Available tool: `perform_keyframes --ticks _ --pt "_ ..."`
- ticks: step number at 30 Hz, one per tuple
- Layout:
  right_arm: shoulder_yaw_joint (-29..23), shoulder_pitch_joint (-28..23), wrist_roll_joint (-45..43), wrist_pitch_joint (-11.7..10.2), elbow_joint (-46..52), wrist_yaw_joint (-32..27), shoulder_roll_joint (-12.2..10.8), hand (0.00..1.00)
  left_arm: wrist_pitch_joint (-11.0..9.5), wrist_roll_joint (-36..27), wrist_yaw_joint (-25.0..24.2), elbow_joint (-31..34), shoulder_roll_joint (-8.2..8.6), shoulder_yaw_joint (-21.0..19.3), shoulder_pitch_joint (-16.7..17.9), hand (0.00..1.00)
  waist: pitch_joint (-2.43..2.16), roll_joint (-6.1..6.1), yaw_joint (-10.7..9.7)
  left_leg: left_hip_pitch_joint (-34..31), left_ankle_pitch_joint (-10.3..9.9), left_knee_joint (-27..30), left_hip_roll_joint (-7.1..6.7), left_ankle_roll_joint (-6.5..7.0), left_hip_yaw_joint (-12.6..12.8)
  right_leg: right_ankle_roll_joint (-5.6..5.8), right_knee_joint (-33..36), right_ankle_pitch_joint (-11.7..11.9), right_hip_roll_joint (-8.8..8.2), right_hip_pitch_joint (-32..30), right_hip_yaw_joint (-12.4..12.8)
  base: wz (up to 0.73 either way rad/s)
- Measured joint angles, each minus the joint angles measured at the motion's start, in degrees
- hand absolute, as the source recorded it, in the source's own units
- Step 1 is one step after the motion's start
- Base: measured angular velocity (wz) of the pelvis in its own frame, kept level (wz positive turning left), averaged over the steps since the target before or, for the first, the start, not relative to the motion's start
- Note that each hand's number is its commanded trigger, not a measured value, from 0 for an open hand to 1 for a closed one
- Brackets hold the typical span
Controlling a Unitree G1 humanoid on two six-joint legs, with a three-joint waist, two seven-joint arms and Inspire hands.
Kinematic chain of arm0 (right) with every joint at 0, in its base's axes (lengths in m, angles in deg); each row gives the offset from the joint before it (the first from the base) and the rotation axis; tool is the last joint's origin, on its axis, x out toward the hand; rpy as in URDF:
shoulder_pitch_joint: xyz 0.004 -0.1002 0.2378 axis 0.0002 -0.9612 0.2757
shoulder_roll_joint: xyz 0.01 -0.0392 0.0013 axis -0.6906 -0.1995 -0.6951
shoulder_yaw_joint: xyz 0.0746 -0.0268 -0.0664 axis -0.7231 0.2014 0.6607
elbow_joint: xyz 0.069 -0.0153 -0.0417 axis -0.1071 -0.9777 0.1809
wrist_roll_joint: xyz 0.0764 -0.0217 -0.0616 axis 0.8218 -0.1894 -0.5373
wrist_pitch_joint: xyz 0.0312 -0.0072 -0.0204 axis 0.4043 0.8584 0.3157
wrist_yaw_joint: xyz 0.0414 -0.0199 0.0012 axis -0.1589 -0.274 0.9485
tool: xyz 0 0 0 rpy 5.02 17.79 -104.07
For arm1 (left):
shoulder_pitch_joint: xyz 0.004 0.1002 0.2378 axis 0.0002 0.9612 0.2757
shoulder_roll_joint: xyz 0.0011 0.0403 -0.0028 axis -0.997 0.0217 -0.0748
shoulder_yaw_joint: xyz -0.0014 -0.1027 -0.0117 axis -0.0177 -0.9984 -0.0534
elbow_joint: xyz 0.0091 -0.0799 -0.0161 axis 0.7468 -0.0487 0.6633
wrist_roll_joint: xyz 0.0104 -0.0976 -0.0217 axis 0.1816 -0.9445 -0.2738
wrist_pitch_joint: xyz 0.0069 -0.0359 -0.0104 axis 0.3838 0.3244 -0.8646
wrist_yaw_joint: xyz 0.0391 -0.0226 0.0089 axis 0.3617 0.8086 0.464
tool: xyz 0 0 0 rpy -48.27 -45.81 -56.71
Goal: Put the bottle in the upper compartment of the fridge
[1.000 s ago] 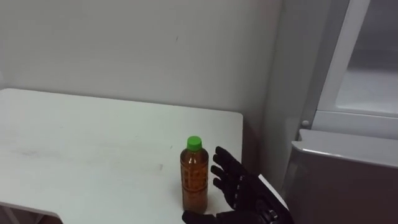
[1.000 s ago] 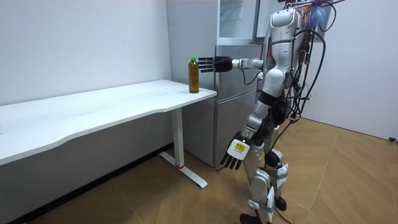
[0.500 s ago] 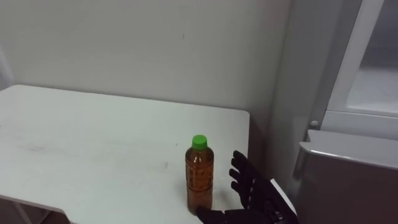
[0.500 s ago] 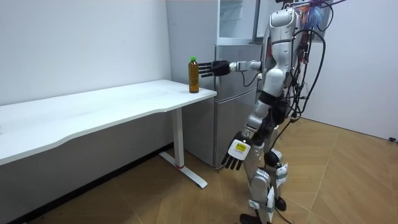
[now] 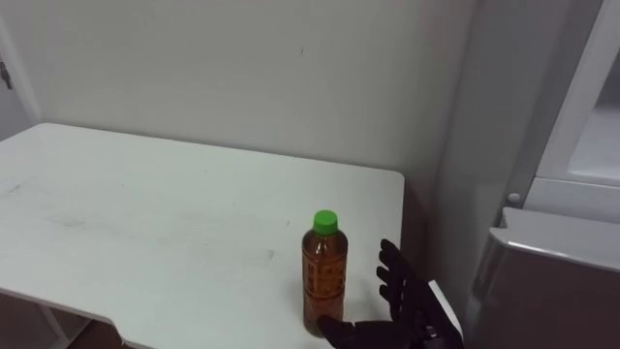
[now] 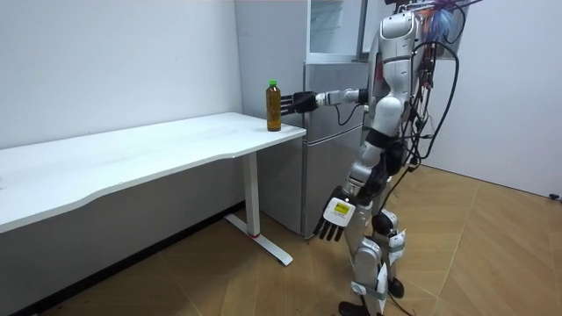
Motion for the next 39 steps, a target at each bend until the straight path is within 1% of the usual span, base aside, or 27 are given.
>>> perform_keyframes --ticks 3,5,6,7,8,10,11,14,15,16,17,18,19,20,21,22,23,24,25,26,27,28,30,32,33,34,39 --pt "-0.02 0.94 0.10 -0.13 -3.70 -1.29 -0.24 0.00 -0.15 -0.28 -0.05 -0.19 0.03 -0.11 0.00 0.00 0.09 -0.16 0.14 0.03 0.00 -0.08 -0.08 0.00 -0.87 0.01 0.00 0.00 0.01 0.08 -0.26 0.11" --pt "-0.03 1.61 -0.12 -0.15 -5.35 -2.07 -0.23 0.00 -0.21 -0.27 -0.07 -0.06 0.34 -0.56 0.00 0.00 0.16 -0.27 0.80 0.07 0.02 -0.16 -0.08 -0.01 -0.93 0.03 0.02 -0.02 0.01 0.07 -0.30 0.04" --pt "-0.06 2.47 -0.14 -0.14 -6.83 -2.40 -0.22 0.00 -0.19 -0.26 -0.07 0.13 0.66 -0.96 -0.05 0.00 0.20 -0.33 1.49 0.02 0.02 -0.17 -0.08 -0.01 -0.99 0.03 0.03 -0.02 0.01 0.12 -0.60 0.04" --pt "-0.08 3.28 -0.45 -0.14 -7.71 -2.56 -0.21 0.00 -0.19 -0.25 -0.13 0.36 0.84 -1.37 -0.01 0.00 0.26 -0.45 1.83 -0.20 0.02 -0.21 -0.09 -0.01 -1.38 0.03 0.08 -0.02 0.00 0.28 -1.32 0.09" --pt "-0.08 3.72 -1.04 -0.14 -8.10 -2.64 -0.20 0.00 -0.19 -0.26 -0.17 0.38 0.87 -1.52 0.00 0.00 0.32 -0.55 1.96 -0.33 0.03 -0.20 -0.10 -0.02 -1.60 0.03 0.08 -0.02 0.01 0.24 -1.44 0.19" --pt "-0.13 5.09 -1.80 -0.14 -8.24 -3.23 -0.13 0.00 -0.19 -0.30 -0.31 0.88 0.92 -1.77 0.05 0.00 0.44 -0.81 2.63 -0.84 0.09 -0.20 -0.22 -0.03 -2.80 0.04 0.07 -0.03 0.04 0.03 -1.62 0.24" --pt "-0.13 5.39 -1.79 -0.14 -8.25 -3.37 -0.11 0.00 -0.18 -0.31 -0.39 0.95 0.94 -1.76 0.06 0.00 0.44 -0.82 2.78 -0.84 0.10 -0.20 -0.28 -0.03 -3.12 0.04 0.06 -0.03 0.04 -0.01 -1.64 0.27" --pt "-0.13 6.68 -1.79 -0.14 -8.24 -3.95 -0.19 0.00 -0.24 -0.29 -0.59 1.08 1.00 -1.98 0.05 0.00 0.25 -1.18 3.31 -0.98 0.10 -0.21 -0.49 -0.01 -4.56 0.08 0.12 -0.05 0.02 0.31 -1.61 0.23" --pt "-0.11 7.21 -1.79 -0.14 -8.45 -4.16 -0.18 0.00 -0.24 -0.29 -0.67 1.08 1.01 -2.19 0.06 0.00 0.20 -1.30 3.50 -0.90 0.12 -0.26 -0.55 0.00 -5.80 0.09 0.47 -0.06 0.02 0.29 -1.63 0.11" --pt "-0.15 7.57 -1.80 -0.16 -8.81 -4.56 -0.16 0.00 -0.24 -0.29 -0.65 1.13 1.01 -2.14 0.05 0.00 0.22 -1.26 3.79 -0.56 0.24 -0.31 -0.42 0.13 -8.59 0.25 2.48 -0.52 -0.04 -0.50 -1.59 0.03" --pt "-0.18 7.62 -1.80 -0.17 -9.03 -4.75 -0.14 0.00 -0.27 -0.28 -0.57 1.16 0.99 -2.02 0.02 0.00 0.24 -1.19 4.08 -0.30 0.27 -0.32 0.32 0.13 -11.03 0.01 3.29 -1.91 0.27 -1.47 -0.72 -0.33" --pt "0.06 7.95 -1.79 -0.19 -9.42 -4.86 -0.23 0.00 -0.69 -0.25 -0.38 1.33 0.74 -2.14 -0.06 0.00 0.42 -1.26 5.39 -0.29 0.27 -0.32 1.13 0.06 -16.02 -2.00 0.20 -1.72 2.79 -4.51 3.36 -0.58" --pt "0.95 8.54 -1.80 -0.17 -9.50 -5.02 -0.16 0.00 -0.97 -0.24 -0.39 1.03 1.07 -3.35 0.03 0.00 0.16 -1.59 5.84 -0.65 0.15 -0.28 2.01 -0.30 -17.41 -4.72 -3.34 3.69 4.87 -6.84 5.69 -0.43" --pt "1.17 8.52 -1.77 -0.16 -9.51 -5.32 -0.03 0.00 -0.96 -0.26 -0.41 0.83 1.24 -4.17 0.18 0.00 0.19 -1.30 5.04 -0.74 0.18 -0.39 2.27 -0.92 -16.76 -4.94 -3.00 4.73 4.78 -6.28 3.62 0.06" --pt "1.78 8.45 -1.73 -0.17 -10.10 -6.17 0.08 0.00 -0.67 -0.31 -0.55 0.55 1.20 -4.82 0.39 0.00 0.30 -1.23 3.95 -0.37 0.48 -0.55 2.24 -1.84 -13.10 -4.95 -2.56 4.87 4.61 -5.35 1.86 0.46" --pt "1.74 8.46 -1.83 -0.17 -11.02 -7.01 0.50 0.00 -0.32 -0.75 -1.08 0.72 1.08 -4.66 0.52 0.00 0.43 -1.45 3.93 -0.09 1.17 -1.05 2.24 -2.14 -9.47 -4.92 -2.52 4.82 4.37 -4.49 1.67 0.49" --pt "1.22 8.52 -1.84 -0.26 -11.52 -7.61 0.47 0.00 -0.23 -1.33 -1.18 1.04 1.01 -4.46 0.60 0.00 0.37 -1.33 3.91 -0.01 1.54 -1.50 2.24 -2.04 -8.35 -4.80 -2.50 4.74 4.33 -4.27 1.77 0.60" --pt "0.32 8.90 -1.85 -0.71 -12.82 -8.28 0.48 0.00 0.04 -2.12 -1.19 1.58 0.87 -3.87 0.83 0.00 0.39 -1.50 3.78 0.37 1.96 -2.12 2.22 -1.80 -7.35 -4.33 -2.50 4.38 4.32 -4.12 1.63 0.56" --pt "-0.22 9.44 -1.84 -0.99 -14.28 -8.42 0.47 0.00 0.31 -2.48 -1.20 1.99 0.64 -3.92 1.03 0.00 0.36 -2.10 4.38 0.15 1.98 -2.19 2.05 -1.79 -7.48 -3.99 -2.46 4.12 4.25 -4.47 1.30 0.40" --pt "-0.34 9.88 -1.83 -1.09 -15.26 -8.42 0.56 0.00 0.37 -2.70 -1.20 2.18 0.66 -4.03 1.24 0.00 0.36 -2.38 4.77 0.04 1.97 -2.19 2.00 -1.78 -7.56 -3.94 -2.41 4.09 4.24 -4.66 1.02 0.08" --pt "-0.91 10.65 -1.97 -1.29 -16.74 -8.57 -0.27 0.00 0.36 -3.62 -1.16 2.91 0.84 -4.22 1.50 0.00 0.36 -2.75 5.46 -0.04 1.96 -2.19 1.85 -1.77 -7.94 -3.94 -2.30 4.09 4.24 -4.79 -0.60 -0.07" --pt "-0.65 11.11 -1.95 -1.27 -17.51 -8.14 -0.10 0.00 0.37 -3.57 -1.18 3.13 0.75 -4.45 1.46 0.00 0.34 -2.81 6.01 -0.02 1.96 -2.16 1.61 -1.75 -7.89 -3.93 -2.18 4.08 4.12 -4.74 -1.87 -0.04" --pt "-0.18 11.78 -1.96 -1.27 -18.31 -7.85 -0.03 0.00 0.48 -3.59 -1.26 3.19 0.76 -4.66 1.55 0.00 0.40 -2.72 6.16 -0.07 1.96 -2.09 1.19 -1.74 -7.86 -3.86 -1.86 4.04 3.59 -4.74 -2.86 0.03" --pt "-0.09 12.01 -1.96 -1.27 -19.28 -7.84 -0.03 0.00 0.63 -3.61 -1.25 3.55 0.75 -4.65 1.58 0.00 0.38 -2.74 6.18 -0.21 1.89 -2.09 0.87 -1.62 -7.76 -3.81 -1.75 4.01 3.20 -4.74 -3.36 0.11" --pt "-0.10 12.01 -1.97 -1.26 -19.67 -7.95 -0.05 0.00 0.78 -3.71 -1.24 3.66 0.76 -4.65 1.67 0.00 0.38 -2.75 6.21 -0.42 1.83 -2.02 0.62 -1.18 -7.67 -3.59 -1.72 3.88 2.96 -4.77 -3.64 0.13" --pt "-0.13 12.01 -1.98 -1.26 -19.68 -8.18 0.03 0.00 0.87 -4.20 -1.23 3.78 0.78 -4.65 1.80 0.00 0.35 -2.80 6.20 -0.66 1.83 -1.94 0.21 -0.78 -7.65 -3.10 -1.72 3.56 2.53 -4.83 -3.86 0.11" --pt "-0.12 12.01 -1.96 -1.27 -19.84 -8.69 0.09 0.00 1.17 -4.74 -1.15 4.93 0.80 -5.05 2.67 0.00 0.37 -2.76 6.25 -0.92 1.97 -1.77 -0.45 -0.29 -7.54 -2.91 -1.48 3.44 1.77 -4.84 -4.17 0.04"
